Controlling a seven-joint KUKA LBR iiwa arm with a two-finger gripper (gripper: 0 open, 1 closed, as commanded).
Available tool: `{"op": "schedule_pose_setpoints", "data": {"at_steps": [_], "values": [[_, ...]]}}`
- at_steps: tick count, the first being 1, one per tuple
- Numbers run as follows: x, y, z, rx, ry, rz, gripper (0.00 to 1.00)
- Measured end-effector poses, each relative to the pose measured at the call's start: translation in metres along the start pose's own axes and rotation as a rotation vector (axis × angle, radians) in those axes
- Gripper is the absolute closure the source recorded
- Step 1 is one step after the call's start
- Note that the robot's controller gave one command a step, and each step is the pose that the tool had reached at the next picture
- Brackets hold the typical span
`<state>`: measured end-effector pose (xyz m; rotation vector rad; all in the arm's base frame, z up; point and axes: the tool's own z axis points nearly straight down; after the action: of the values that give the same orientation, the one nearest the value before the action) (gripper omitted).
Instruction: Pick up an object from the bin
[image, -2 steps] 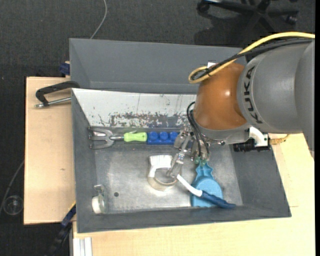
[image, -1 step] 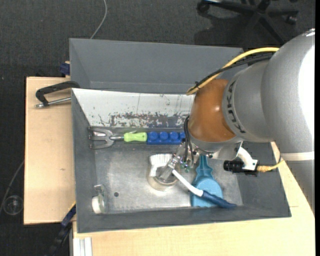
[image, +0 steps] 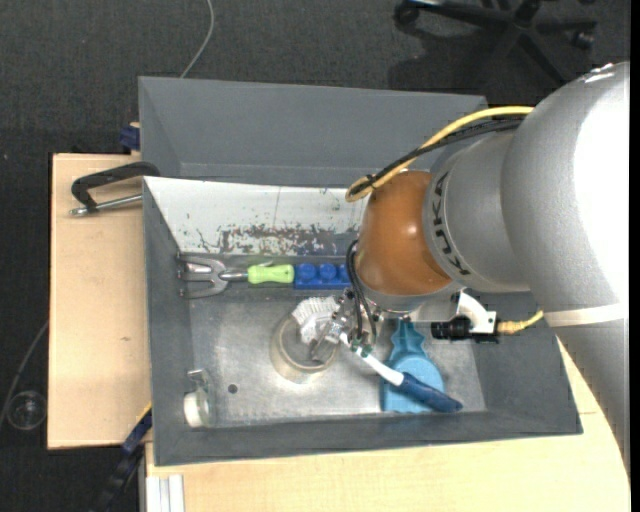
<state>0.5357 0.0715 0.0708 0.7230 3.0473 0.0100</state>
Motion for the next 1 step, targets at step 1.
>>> {"op": "schedule_pose_setpoints", "data": {"at_steps": [1], "values": [[0.0, 0.0, 0.0, 0.0, 0.0, 0.0, 1.0]]}}
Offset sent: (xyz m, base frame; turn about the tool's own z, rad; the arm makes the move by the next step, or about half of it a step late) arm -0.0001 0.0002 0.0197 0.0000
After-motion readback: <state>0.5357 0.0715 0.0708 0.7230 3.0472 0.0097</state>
